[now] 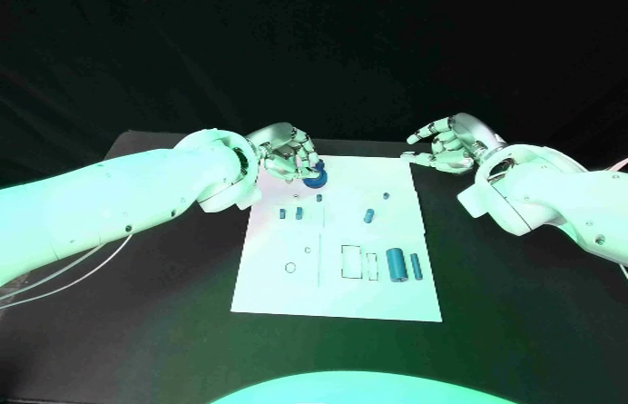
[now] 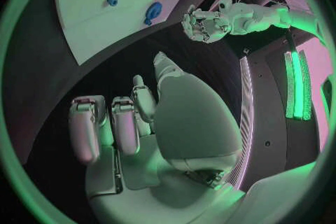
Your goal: Assemble the parts on the task board
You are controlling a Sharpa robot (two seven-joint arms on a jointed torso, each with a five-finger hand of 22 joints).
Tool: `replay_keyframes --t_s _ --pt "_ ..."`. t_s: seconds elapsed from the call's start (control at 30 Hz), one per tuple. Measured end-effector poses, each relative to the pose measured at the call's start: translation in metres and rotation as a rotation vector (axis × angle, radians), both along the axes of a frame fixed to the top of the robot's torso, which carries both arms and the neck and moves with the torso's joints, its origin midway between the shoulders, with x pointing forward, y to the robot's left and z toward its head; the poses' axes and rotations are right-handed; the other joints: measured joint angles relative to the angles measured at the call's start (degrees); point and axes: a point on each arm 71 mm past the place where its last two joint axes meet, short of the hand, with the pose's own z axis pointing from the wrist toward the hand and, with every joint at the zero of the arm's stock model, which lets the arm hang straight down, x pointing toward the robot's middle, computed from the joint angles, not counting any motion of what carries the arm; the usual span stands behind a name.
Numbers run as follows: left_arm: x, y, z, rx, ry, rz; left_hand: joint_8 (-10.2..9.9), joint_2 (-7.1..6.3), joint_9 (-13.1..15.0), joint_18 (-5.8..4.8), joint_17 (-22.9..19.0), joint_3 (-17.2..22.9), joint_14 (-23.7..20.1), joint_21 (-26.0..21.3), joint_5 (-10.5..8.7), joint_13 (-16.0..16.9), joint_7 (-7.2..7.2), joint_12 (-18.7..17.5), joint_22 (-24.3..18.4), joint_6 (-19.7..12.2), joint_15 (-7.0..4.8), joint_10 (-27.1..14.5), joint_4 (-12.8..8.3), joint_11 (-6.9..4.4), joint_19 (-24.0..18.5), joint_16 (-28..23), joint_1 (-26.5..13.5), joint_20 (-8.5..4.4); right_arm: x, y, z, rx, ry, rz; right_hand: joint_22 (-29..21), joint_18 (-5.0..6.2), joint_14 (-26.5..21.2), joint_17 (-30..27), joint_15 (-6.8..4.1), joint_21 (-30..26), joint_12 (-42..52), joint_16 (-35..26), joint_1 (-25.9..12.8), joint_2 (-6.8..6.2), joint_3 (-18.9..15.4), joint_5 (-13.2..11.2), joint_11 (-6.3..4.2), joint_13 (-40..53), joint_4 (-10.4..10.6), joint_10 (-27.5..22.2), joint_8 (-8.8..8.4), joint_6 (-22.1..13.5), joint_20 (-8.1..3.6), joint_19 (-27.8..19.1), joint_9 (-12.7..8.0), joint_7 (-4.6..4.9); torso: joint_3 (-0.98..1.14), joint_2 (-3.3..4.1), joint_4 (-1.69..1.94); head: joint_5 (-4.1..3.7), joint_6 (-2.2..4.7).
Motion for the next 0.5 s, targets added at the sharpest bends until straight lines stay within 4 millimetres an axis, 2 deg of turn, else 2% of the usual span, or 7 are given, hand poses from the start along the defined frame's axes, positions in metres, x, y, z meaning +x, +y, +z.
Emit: replay_keyframes --t_s 0.03,0.07,0.17,0.23,0.3,0.37,0.5 --pt "-0.001 -0.002 -0.003 0.009 -0.027 -0.020 -0.7 -0.37 -0.4 0.00 -0.4 0.6 -0.3 0.0 0.00 -0.9 0.18 -0.5 0.0 1.3 -0.34 0.0 -0.6 0.01 0.0 0.0 0.4 0.00 0.000 0.000 0.000 0.000 -0.001 0.001 0.0 0.00 0.0 0.0 0.00 -0.1 0.0 0.0 0.0 0.00 0.0 0.0 0.00 0.0 0.0 0.0 0.00 0.0 0.00 0.0 0.0 0.00 0.00 0.01 -0.01 -0.03 0.04" --pt "-0.002 -0.005 -0.006 0.021 -0.051 -0.038 -1.9 -0.76 -2.4 0.00 -1.2 0.6 -0.4 0.0 0.00 -2.7 0.31 -1.3 0.0 2.3 -0.36 0.0 -0.6 0.01 0.0 0.0 0.8 -0.02 0.000 0.000 0.000 0.001 -0.002 0.002 0.0 0.00 0.0 0.0 0.00 -0.2 -0.1 -0.1 0.0 0.00 0.0 0.0 -0.03 -0.1 0.0 0.0 0.00 0.0 0.00 0.0 0.0 0.00 -0.01 0.01 -0.01 -0.05 0.05" --pt "-0.002 -0.011 -0.014 0.069 -0.113 -0.089 -4.2 -1.60 -4.9 0.01 -2.3 2.0 -0.7 0.0 0.00 -5.4 0.67 -3.3 0.0 5.1 -0.67 0.0 -2.0 0.01 0.0 0.0 1.6 -0.01 0.000 0.000 0.000 0.001 -0.006 0.004 0.0 0.01 0.0 0.0 0.00 -1.7 -1.6 -1.3 0.0 0.00 0.0 0.0 -0.11 -1.1 0.0 -0.1 0.00 -0.1 0.00 0.0 0.0 0.01 -0.02 0.02 0.00 -0.16 0.21" --pt "-0.002 -0.014 -0.018 0.100 -0.141 -0.114 -5.2 -1.61 -5.4 0.01 -2.7 2.0 -0.7 0.1 0.00 -6.5 0.50 -4.1 0.1 5.5 -0.65 0.1 -2.0 0.01 0.0 0.0 1.6 -0.02 0.000 0.001 0.000 0.000 -0.009 0.007 0.0 0.02 0.0 0.0 0.00 -2.4 -2.7 -1.3 0.0 0.00 0.0 0.0 0.20 -2.1 0.0 -1.3 0.01 -0.3 0.00 0.0 0.0 -0.06 -0.02 0.04 -0.01 -0.18 0.30" --pt "-0.001 -0.017 -0.022 0.131 -0.165 -0.136 -5.4 -1.91 -6.6 0.01 -3.1 2.9 -0.7 0.1 0.00 -7.6 0.53 -5.1 0.1 6.6 -0.65 2.0 -2.9 -0.15 0.5 0.7 1.9 -0.50 0.000 0.001 0.000 -0.001 -0.013 0.010 0.0 0.02 0.3 0.0 -0.30 -3.3 -3.8 -2.3 0.0 0.00 0.0 0.0 -0.01 -3.2 0.0 -2.1 0.01 -0.3 0.00 0.0 0.0 -0.07 -0.01 0.05 -0.04 -0.18 0.40" --pt "0.001 -0.021 -0.026 0.163 -0.183 -0.155 -6.7 -1.91 -6.9 0.01 -3.3 3.1 -0.7 0.6 0.00 -8.5 0.30 -5.9 0.2 7.5 -0.65 2.1 -3.1 -0.19 0.5 0.8 1.9 -0.50 -0.001 0.002 0.000 -0.002 -0.017 0.013 0.0 0.03 0.5 0.0 -0.48 -3.3 -4.5 -2.4 0.0 0.00 0.0 0.0 -0.09 -3.8 0.0 -2.1 0.67 -0.3 0.00 0.0 0.0 -0.07 0.01 0.08 -0.07 -0.19 0.46" --pt "0.003 -0.026 -0.031 0.215 -0.190 -0.184 -8.1 -1.95 -8.2 0.01 -3.9 3.1 -0.7 1.0 0.00 -10.1 -0.39 -7.7 0.5 8.2 -0.64 2.1 -3.1 -0.18 0.5 1.9 1.9 -0.49 -0.001 0.002 0.000 -0.003 -0.021 0.016 0.0 0.03 0.5 0.0 -0.48 -3.3 -5.1 -2.4 0.0 0.00 0.0 0.0 -0.10 -4.5 0.0 -2.2 0.67 -0.3 -0.01 0.0 0.0 -0.07 0.02 0.12 -0.11 -0.19 0.52"
